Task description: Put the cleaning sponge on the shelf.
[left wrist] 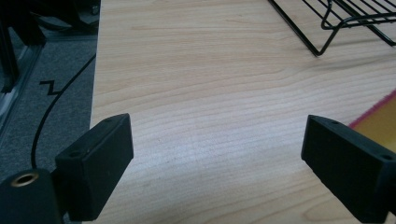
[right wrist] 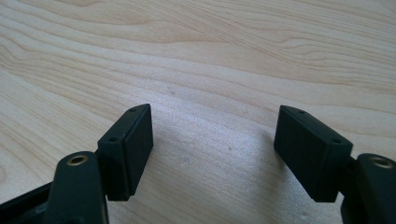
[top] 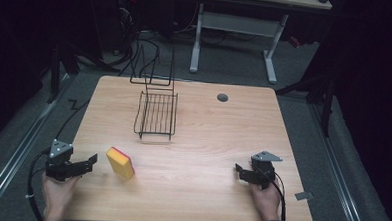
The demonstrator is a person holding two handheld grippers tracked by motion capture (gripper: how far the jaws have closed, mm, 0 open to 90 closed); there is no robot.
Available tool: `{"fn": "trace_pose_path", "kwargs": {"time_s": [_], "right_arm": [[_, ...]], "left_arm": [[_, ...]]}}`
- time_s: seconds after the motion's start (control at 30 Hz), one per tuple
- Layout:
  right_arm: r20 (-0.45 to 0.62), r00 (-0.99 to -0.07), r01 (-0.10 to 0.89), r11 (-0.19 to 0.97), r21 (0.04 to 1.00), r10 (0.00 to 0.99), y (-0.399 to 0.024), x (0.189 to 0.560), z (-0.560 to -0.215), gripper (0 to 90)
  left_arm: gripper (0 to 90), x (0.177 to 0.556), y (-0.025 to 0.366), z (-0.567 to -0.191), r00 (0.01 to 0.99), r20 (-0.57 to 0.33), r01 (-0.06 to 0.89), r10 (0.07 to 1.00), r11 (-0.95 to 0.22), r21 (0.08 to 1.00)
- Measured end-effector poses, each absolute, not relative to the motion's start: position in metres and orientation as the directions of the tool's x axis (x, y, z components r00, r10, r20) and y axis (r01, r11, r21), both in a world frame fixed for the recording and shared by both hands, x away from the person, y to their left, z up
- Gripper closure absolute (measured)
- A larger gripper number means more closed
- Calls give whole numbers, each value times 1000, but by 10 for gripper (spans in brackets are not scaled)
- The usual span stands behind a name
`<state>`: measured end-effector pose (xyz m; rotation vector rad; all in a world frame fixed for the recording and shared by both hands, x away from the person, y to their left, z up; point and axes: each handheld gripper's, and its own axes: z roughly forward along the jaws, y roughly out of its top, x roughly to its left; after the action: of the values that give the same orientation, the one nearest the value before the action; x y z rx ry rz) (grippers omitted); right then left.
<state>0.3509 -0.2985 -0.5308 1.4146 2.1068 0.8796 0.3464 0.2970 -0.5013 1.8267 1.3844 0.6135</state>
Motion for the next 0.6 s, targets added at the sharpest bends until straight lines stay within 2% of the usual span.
{"fn": "trace_pose_path", "kwargs": {"time_s": [0.6], "right_arm": [[-18,-371,640,270,719,928,-298,351,-531,286]], "left_arm": [[1,322,284,-503,386,-94,585,918,-164,794]]}}
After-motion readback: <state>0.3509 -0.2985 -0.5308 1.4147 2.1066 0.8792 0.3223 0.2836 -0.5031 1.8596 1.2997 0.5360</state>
